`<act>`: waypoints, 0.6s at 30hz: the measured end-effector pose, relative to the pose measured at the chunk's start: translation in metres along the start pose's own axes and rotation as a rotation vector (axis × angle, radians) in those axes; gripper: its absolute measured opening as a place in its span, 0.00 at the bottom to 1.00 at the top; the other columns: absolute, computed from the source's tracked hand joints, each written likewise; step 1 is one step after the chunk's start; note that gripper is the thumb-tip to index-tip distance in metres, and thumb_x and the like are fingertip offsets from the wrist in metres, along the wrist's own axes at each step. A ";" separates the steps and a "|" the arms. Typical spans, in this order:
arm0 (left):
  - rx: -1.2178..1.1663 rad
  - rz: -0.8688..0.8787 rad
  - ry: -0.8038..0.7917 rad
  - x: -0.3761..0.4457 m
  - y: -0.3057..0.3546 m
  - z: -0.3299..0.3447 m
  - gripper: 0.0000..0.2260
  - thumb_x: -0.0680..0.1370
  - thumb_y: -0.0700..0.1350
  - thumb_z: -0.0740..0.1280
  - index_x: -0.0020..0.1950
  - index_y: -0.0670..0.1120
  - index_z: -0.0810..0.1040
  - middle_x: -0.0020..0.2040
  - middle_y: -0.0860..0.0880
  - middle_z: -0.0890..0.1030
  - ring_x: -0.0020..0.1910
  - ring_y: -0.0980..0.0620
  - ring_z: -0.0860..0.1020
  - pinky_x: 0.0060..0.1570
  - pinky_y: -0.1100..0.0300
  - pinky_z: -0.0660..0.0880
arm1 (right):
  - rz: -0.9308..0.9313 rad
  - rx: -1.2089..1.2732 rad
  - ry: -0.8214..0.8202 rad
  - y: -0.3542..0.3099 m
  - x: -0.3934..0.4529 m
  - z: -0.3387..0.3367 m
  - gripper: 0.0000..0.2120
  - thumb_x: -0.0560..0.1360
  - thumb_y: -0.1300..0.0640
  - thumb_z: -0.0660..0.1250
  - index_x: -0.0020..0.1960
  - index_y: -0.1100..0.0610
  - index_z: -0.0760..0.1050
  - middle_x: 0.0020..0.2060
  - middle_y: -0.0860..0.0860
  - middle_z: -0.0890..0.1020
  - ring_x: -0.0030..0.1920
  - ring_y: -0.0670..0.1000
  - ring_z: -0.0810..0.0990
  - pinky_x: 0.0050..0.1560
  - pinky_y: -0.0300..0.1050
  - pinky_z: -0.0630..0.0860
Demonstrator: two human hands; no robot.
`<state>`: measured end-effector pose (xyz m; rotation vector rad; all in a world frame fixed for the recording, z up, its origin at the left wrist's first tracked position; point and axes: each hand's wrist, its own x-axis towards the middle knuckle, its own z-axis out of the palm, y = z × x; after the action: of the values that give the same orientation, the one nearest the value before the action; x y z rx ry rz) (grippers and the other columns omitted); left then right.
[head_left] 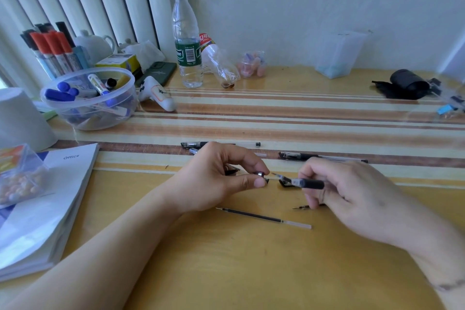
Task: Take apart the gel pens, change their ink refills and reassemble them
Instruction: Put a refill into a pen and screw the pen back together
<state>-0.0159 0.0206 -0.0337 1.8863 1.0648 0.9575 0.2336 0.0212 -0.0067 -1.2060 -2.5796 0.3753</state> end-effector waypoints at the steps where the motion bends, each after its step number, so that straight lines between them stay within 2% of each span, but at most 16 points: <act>1: -0.032 0.005 0.014 0.000 0.001 0.000 0.04 0.72 0.40 0.75 0.47 0.44 0.84 0.43 0.46 0.85 0.34 0.65 0.79 0.36 0.75 0.70 | 0.004 -0.008 -0.011 0.001 0.001 0.003 0.16 0.74 0.64 0.64 0.42 0.41 0.68 0.34 0.37 0.81 0.31 0.42 0.75 0.32 0.35 0.69; 3: -0.075 0.008 0.032 -0.001 0.004 0.000 0.04 0.72 0.39 0.74 0.46 0.43 0.84 0.43 0.42 0.85 0.29 0.66 0.76 0.33 0.76 0.69 | 0.014 -0.010 0.009 0.002 0.002 0.005 0.16 0.74 0.64 0.64 0.42 0.42 0.68 0.33 0.39 0.80 0.30 0.44 0.74 0.30 0.35 0.68; 5: -0.088 0.000 0.040 -0.001 0.005 0.000 0.03 0.72 0.39 0.74 0.45 0.44 0.84 0.43 0.42 0.85 0.28 0.65 0.76 0.33 0.73 0.70 | 0.021 0.018 0.036 0.003 0.003 0.004 0.17 0.73 0.65 0.64 0.42 0.41 0.68 0.33 0.39 0.80 0.31 0.45 0.74 0.31 0.36 0.68; 8: -0.081 0.022 0.026 -0.002 0.006 0.000 0.03 0.73 0.37 0.74 0.45 0.40 0.83 0.41 0.43 0.84 0.25 0.68 0.74 0.30 0.78 0.66 | 0.005 0.038 0.055 0.000 0.003 0.006 0.17 0.71 0.66 0.62 0.42 0.42 0.69 0.31 0.40 0.80 0.31 0.47 0.74 0.34 0.38 0.70; 10: -0.046 0.040 0.006 -0.003 0.008 0.001 0.03 0.73 0.37 0.73 0.46 0.38 0.83 0.40 0.45 0.83 0.25 0.69 0.73 0.29 0.80 0.64 | -0.003 0.039 0.076 -0.002 0.004 0.007 0.13 0.71 0.62 0.64 0.42 0.42 0.70 0.31 0.41 0.80 0.31 0.48 0.75 0.33 0.39 0.71; 13: 0.022 0.056 0.029 -0.003 0.007 0.001 0.03 0.74 0.39 0.74 0.45 0.40 0.84 0.40 0.48 0.83 0.26 0.67 0.74 0.30 0.79 0.64 | 0.006 0.084 0.130 -0.003 0.004 0.008 0.02 0.71 0.50 0.62 0.43 0.42 0.73 0.33 0.36 0.81 0.30 0.48 0.77 0.32 0.42 0.72; 14: 0.055 0.058 0.045 -0.003 0.006 0.001 0.02 0.73 0.40 0.74 0.45 0.42 0.84 0.40 0.49 0.84 0.28 0.67 0.75 0.31 0.78 0.64 | -0.001 0.092 0.148 -0.004 0.003 0.007 0.02 0.71 0.47 0.62 0.43 0.42 0.73 0.33 0.35 0.81 0.29 0.48 0.77 0.32 0.42 0.72; 16: 0.145 0.057 0.058 -0.002 0.005 0.001 0.02 0.73 0.43 0.74 0.45 0.45 0.85 0.40 0.52 0.85 0.33 0.67 0.77 0.35 0.77 0.66 | -0.008 0.108 0.167 -0.005 0.002 0.008 0.02 0.70 0.47 0.65 0.43 0.41 0.75 0.34 0.36 0.82 0.30 0.48 0.79 0.32 0.43 0.74; 18: 0.270 0.079 0.032 -0.003 0.005 0.004 0.03 0.73 0.44 0.75 0.46 0.46 0.85 0.38 0.57 0.84 0.32 0.70 0.75 0.35 0.78 0.65 | -0.019 0.108 0.188 -0.008 0.002 0.009 0.06 0.70 0.52 0.71 0.43 0.41 0.76 0.34 0.39 0.83 0.30 0.48 0.79 0.32 0.45 0.76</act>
<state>-0.0118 0.0149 -0.0321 2.1522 1.1949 0.9275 0.2241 0.0165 -0.0119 -1.1215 -2.3776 0.3727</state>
